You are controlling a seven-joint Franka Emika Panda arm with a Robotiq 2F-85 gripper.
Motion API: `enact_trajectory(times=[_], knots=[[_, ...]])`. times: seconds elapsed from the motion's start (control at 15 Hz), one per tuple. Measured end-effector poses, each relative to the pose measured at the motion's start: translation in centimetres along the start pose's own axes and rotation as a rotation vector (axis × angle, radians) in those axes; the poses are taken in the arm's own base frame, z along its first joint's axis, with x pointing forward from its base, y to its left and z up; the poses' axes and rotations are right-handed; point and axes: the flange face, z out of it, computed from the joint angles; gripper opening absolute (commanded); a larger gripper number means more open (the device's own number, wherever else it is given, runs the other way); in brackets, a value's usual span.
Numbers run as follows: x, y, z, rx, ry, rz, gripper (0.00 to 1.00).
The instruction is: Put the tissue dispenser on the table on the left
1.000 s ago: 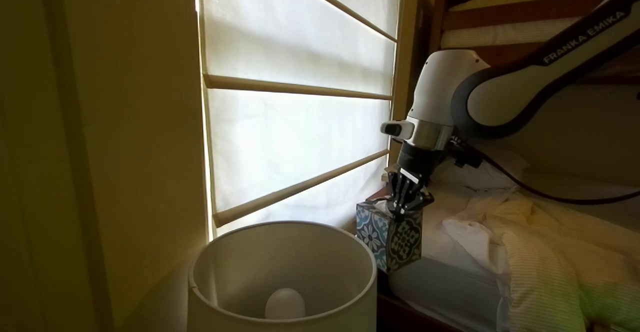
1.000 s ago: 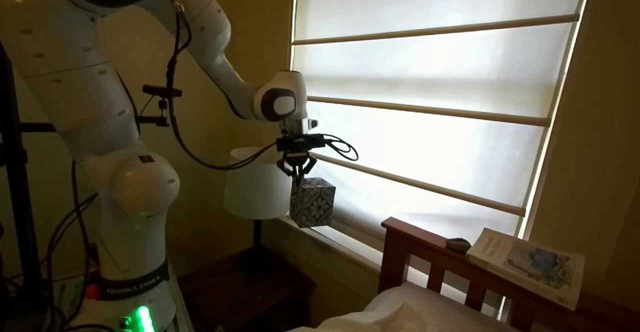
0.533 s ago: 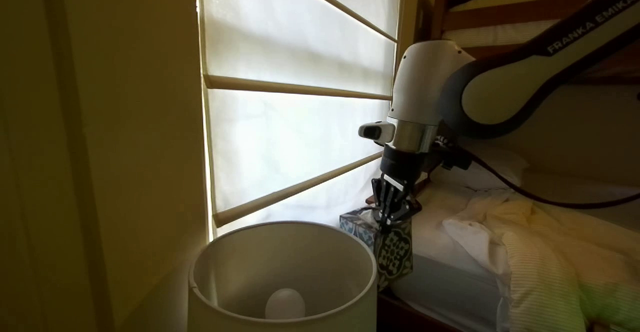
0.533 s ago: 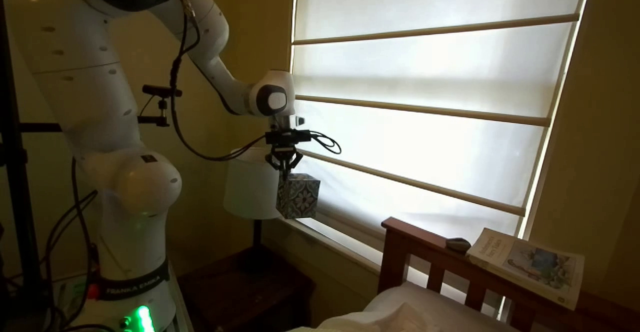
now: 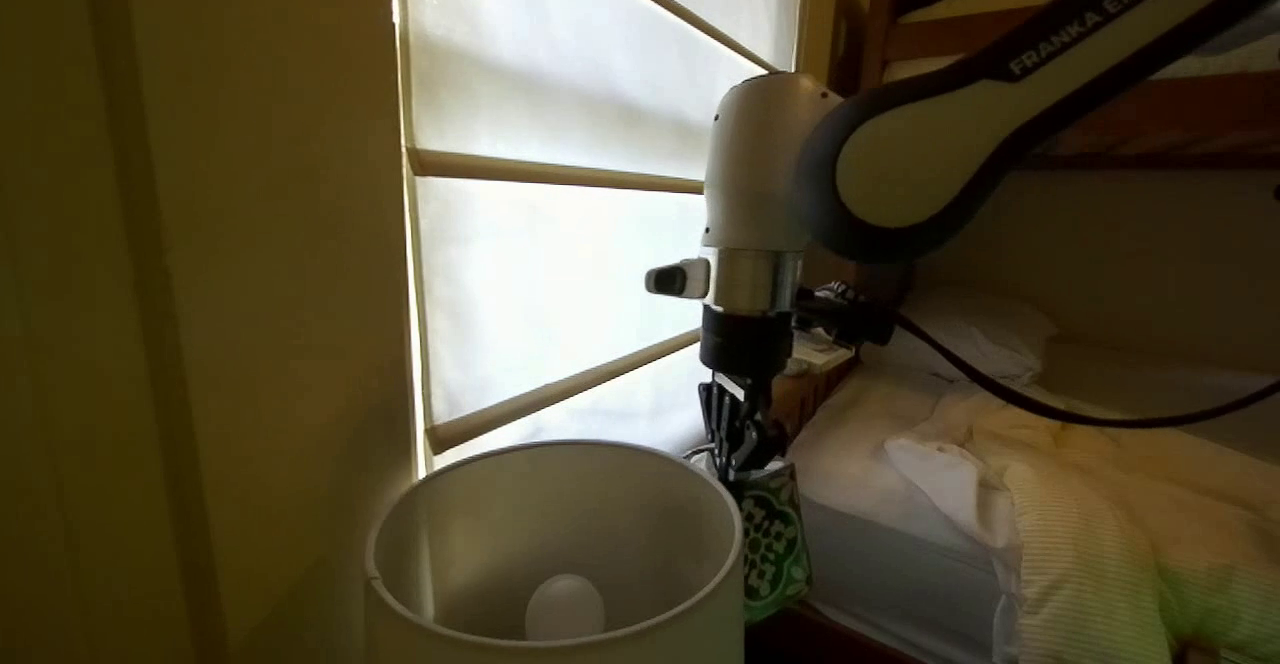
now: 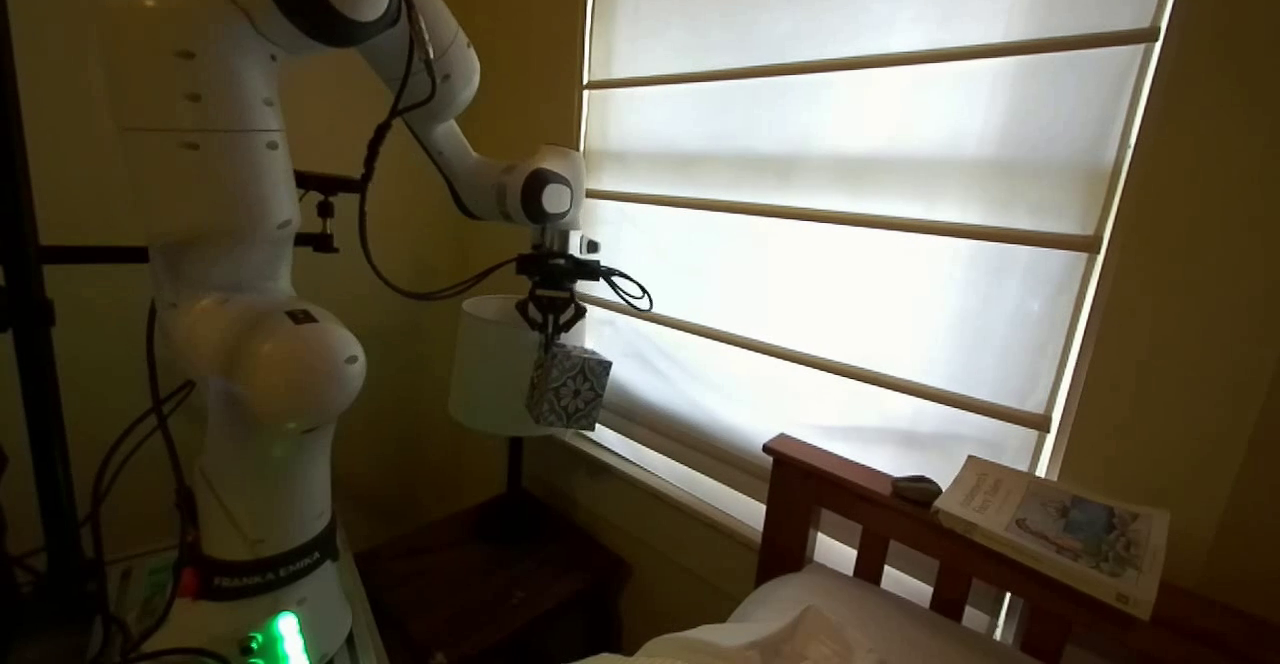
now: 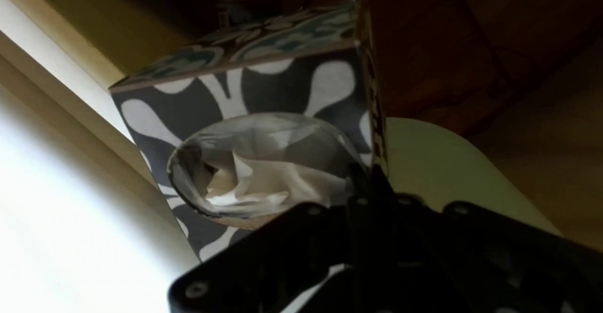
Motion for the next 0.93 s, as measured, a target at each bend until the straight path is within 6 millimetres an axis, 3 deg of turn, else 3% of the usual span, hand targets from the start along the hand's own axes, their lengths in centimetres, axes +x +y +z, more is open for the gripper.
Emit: enact_trajectory(times=[0.4,0.93], knots=[[1.5,3.7,2.9,0.081,-0.061,0.163,0.01],[-0.4,6.5,9.2,0.260,-0.111,0.502,0.01]])
